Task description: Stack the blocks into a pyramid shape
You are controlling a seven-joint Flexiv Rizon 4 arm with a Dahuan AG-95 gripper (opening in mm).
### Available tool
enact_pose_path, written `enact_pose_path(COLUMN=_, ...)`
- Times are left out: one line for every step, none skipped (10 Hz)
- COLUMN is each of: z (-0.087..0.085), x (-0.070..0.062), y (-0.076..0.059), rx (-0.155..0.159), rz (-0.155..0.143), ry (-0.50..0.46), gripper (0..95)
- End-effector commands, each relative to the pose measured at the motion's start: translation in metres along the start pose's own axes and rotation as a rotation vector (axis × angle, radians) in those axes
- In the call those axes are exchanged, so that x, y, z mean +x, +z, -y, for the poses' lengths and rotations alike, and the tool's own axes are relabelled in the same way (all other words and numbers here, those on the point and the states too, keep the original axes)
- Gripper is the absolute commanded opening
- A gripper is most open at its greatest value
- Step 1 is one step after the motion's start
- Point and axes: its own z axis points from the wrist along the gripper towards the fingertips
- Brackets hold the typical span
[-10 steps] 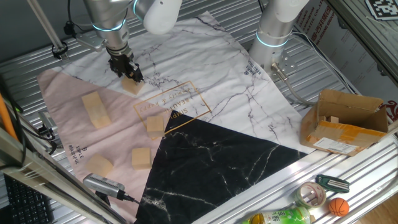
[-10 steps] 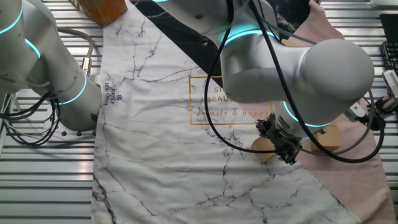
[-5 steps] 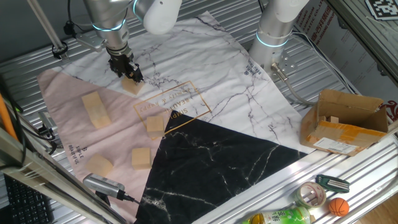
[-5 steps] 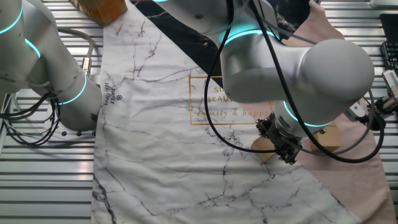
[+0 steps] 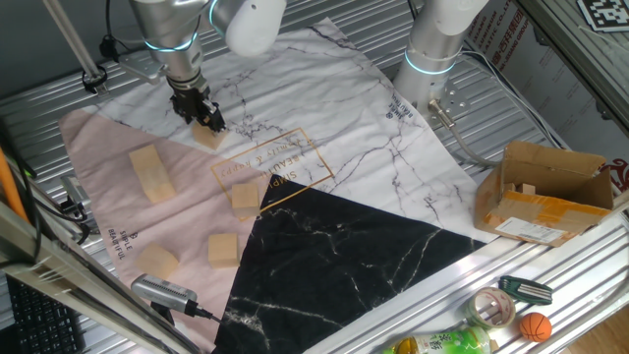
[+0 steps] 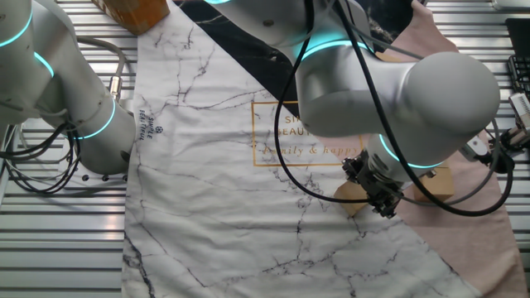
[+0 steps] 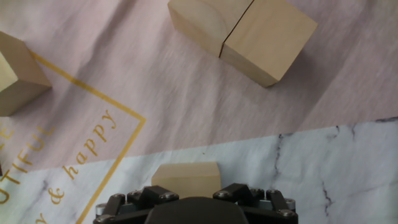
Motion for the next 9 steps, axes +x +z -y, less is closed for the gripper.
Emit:
enact_pose_path(z=0.0000, x=-0.0005, y=0.0002, rx=-0.001, rz=-0.001, ry=0.003, gripper=76.0)
enact_pose_path(z=0.0000, x=-0.0006, y=0.0002, rx=0.000, rz=-0.002, ry=0.004, gripper=76.0)
enact_pose_path(z=0.0002, x=-0.0005, y=0.0006, rx=0.001, rz=-0.004, ry=0.009, gripper=76.0)
enact_pose_path(z=0.0002, x=-0.0004, y=0.0007, rx=0.001, rz=-0.004, ry=0.012, gripper=76.0)
enact_pose_path(z=0.0003, x=-0.0003, y=0.0008, rx=-0.001, rz=-0.003, ry=0.014, gripper=76.0)
enact_pose_path(z=0.0002, x=0.0004, y=0.0004, rx=-0.002, rz=-0.003, ry=0.016, gripper=76.0)
enact_pose_path(z=0.0002, x=0.0009, y=0.0001, rx=-0.002, rz=-0.003, ry=0.016, gripper=76.0)
enact_pose_path(z=0.0001, x=0.0012, y=-0.0001, rx=-0.005, rz=-0.001, ry=0.016, gripper=76.0)
enact_pose_path(z=0.0001, x=0.0012, y=-0.0001, rx=-0.005, rz=-0.001, ry=0.017, gripper=76.0)
